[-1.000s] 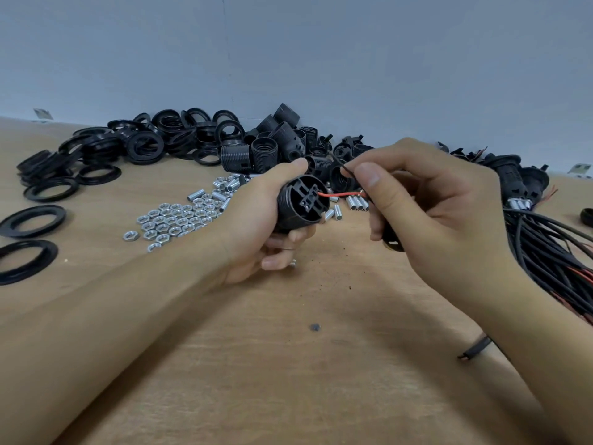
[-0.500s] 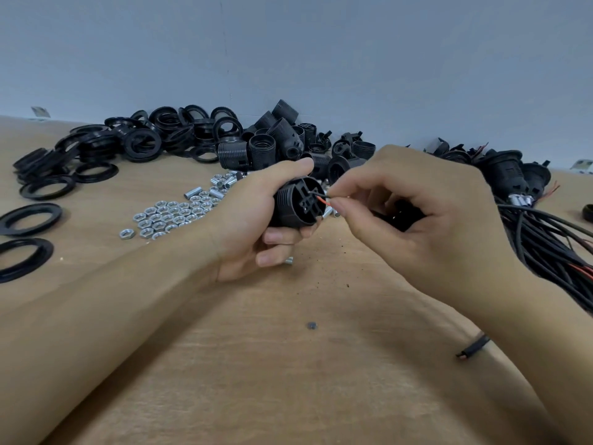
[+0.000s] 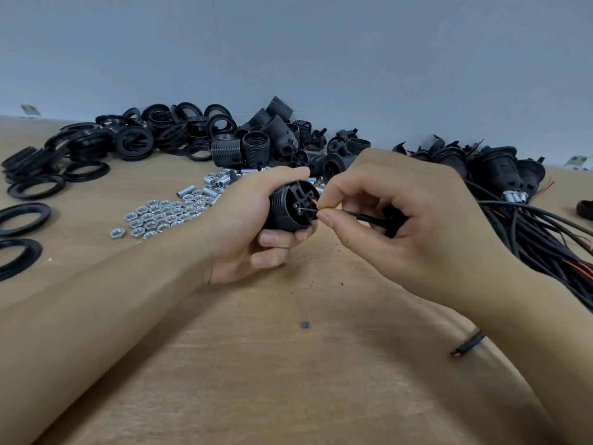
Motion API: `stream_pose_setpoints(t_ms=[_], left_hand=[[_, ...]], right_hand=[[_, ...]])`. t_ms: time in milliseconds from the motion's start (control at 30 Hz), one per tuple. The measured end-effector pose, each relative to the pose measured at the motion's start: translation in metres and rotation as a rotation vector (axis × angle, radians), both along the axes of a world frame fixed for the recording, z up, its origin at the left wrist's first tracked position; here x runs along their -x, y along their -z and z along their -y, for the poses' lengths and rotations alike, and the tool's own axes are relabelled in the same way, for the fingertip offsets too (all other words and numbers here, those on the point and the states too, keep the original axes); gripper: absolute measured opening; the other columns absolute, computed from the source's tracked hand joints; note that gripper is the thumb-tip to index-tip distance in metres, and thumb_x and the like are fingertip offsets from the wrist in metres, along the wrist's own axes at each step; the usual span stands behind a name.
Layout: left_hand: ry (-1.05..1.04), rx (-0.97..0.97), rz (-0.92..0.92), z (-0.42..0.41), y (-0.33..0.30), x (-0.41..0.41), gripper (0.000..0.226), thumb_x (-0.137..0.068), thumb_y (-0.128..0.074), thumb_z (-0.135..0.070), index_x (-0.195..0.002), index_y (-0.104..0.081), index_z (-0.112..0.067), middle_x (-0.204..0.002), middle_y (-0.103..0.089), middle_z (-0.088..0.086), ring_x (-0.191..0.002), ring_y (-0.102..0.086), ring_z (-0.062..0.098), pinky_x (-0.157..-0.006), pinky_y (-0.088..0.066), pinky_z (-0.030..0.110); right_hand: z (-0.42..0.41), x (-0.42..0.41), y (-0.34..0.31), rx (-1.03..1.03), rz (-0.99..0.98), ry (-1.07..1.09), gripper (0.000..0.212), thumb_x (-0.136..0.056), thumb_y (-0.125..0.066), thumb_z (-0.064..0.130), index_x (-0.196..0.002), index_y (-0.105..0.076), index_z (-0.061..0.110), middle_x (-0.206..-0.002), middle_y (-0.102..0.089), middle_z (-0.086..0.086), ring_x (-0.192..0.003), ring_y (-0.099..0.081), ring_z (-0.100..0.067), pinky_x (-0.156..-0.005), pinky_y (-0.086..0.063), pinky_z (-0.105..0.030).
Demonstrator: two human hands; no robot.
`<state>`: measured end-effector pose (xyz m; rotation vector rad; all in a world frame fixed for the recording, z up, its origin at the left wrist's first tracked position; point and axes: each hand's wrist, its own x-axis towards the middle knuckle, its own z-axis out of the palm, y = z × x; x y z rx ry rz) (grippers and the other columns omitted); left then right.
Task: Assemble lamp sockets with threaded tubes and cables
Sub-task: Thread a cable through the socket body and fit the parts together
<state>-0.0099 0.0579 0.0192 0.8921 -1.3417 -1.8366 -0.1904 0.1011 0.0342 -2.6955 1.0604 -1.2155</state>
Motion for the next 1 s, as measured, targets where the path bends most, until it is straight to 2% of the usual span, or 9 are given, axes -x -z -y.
stream_pose_setpoints(t_ms=[133, 233, 333, 467, 633, 833, 1000], left_hand=[[-0.028, 0.018, 0.025, -0.0014, 0.0001, -0.0004, 0.039, -0.1, -0.042, -0.036, -0.08, -0.053, -0.004, -0.055, -0.047, 0.007, -0.03, -0.023, 0.006, -0.027, -0.023, 0.01], [-0.024, 0.035, 0.044, -0.0024, -0.0005, 0.0018, 0.034, -0.101, -0.041, -0.033, -0.098, -0.057, -0.003, -0.053, -0.047, 0.008, -0.03, -0.023, 0.006, -0.027, -0.022, 0.011], [-0.009, 0.028, 0.041, -0.0029, -0.0004, 0.0017, 0.033, -0.101, -0.041, -0.033, -0.106, -0.057, -0.004, -0.052, -0.047, 0.007, -0.029, -0.023, 0.005, -0.027, -0.023, 0.01], [0.007, 0.018, 0.035, -0.0031, -0.0012, 0.0012, 0.032, -0.1, -0.042, -0.033, -0.109, -0.056, -0.005, -0.053, -0.048, 0.007, -0.029, -0.023, 0.005, -0.027, -0.023, 0.01], [0.013, 0.02, 0.038, -0.0038, -0.0011, 0.0017, 0.035, -0.1, -0.042, -0.033, -0.109, -0.057, -0.003, -0.052, -0.047, 0.007, -0.029, -0.023, 0.005, -0.027, -0.023, 0.009], [-0.022, 0.05, 0.066, -0.004, 0.0006, 0.0033, 0.029, -0.1, -0.042, -0.031, -0.101, -0.057, -0.006, -0.053, -0.047, 0.007, -0.03, -0.022, 0.006, -0.028, -0.023, 0.01], [-0.061, 0.077, 0.099, -0.0051, 0.0023, 0.0039, 0.032, -0.099, -0.04, -0.026, -0.079, -0.055, -0.006, -0.052, -0.045, 0.006, -0.031, -0.02, 0.006, -0.029, -0.022, 0.01]], right_hand=[[-0.0003, -0.0004, -0.0009, -0.009, -0.042, 0.001, 0.005, -0.087, -0.067, 0.009, -0.083, -0.069, 0.012, -0.073, -0.052, 0.002, -0.067, -0.048, -0.01, -0.063, -0.034, -0.013], [-0.0017, -0.0013, -0.0008, -0.067, -0.034, -0.015, 0.005, -0.086, -0.067, 0.007, -0.083, -0.067, 0.011, -0.071, -0.05, 0.002, -0.065, -0.046, -0.011, -0.06, -0.033, -0.011], [-0.0023, -0.003, -0.0004, -0.101, -0.008, -0.017, 0.002, -0.083, -0.067, 0.009, -0.083, -0.066, 0.011, -0.067, -0.049, -0.001, -0.061, -0.046, -0.014, -0.058, -0.033, -0.011], [-0.0035, -0.0027, -0.001, -0.152, 0.026, -0.036, 0.003, -0.084, -0.065, 0.008, -0.085, -0.064, 0.01, -0.062, -0.047, -0.005, -0.06, -0.044, -0.019, -0.055, -0.034, -0.014], [-0.0041, -0.0035, -0.0017, -0.147, 0.017, -0.032, 0.002, -0.084, -0.065, 0.008, -0.085, -0.065, 0.009, -0.062, -0.045, -0.004, -0.06, -0.043, -0.018, -0.057, -0.032, -0.013], [-0.003, -0.0061, -0.0002, -0.079, -0.048, 0.0, 0.002, -0.086, -0.065, 0.01, -0.084, -0.066, 0.011, -0.064, -0.047, -0.001, -0.063, -0.044, -0.014, -0.061, -0.033, -0.014], [-0.0014, -0.0087, 0.005, -0.071, -0.055, 0.014, 0.003, -0.087, -0.065, 0.011, -0.085, -0.065, 0.013, -0.067, -0.045, 0.006, -0.065, -0.042, -0.007, -0.063, -0.031, -0.013]])
